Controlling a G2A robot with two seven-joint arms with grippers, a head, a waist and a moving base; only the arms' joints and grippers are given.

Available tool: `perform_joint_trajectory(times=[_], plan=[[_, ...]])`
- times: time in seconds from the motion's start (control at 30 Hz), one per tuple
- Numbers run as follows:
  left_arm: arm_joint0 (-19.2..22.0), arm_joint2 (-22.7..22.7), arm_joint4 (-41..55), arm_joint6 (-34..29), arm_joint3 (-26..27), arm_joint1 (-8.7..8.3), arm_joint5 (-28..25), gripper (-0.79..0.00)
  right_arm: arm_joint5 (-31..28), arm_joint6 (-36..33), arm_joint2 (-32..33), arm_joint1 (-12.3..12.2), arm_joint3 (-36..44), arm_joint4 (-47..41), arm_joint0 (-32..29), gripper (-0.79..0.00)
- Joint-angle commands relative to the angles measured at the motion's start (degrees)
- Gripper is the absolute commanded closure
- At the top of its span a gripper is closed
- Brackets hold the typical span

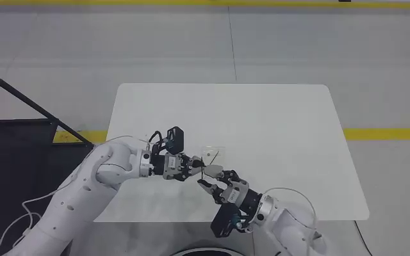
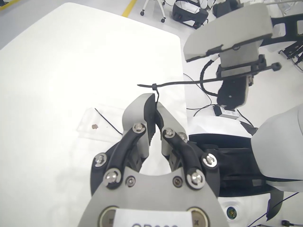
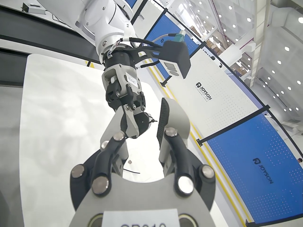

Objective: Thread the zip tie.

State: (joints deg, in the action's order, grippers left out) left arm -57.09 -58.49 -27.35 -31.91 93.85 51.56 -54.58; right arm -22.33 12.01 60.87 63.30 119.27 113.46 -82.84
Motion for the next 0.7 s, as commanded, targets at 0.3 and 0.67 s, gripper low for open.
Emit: perform_joint_trajectory(times=[0.3,0.67], plan=[[-0.1,0.2,0.2,-0.7,0.0,-0.14,-0.5,0.0,0.1,-0.7,-0.6,0.1,0.0,0.7,0.4,-0.111],[-0.2,0.5,0.2,-1.1,0.4,-0.24,-0.6,0.0,-0.6,-1.3,-0.9,0.2,0.0,1.1,0.7,0.0]])
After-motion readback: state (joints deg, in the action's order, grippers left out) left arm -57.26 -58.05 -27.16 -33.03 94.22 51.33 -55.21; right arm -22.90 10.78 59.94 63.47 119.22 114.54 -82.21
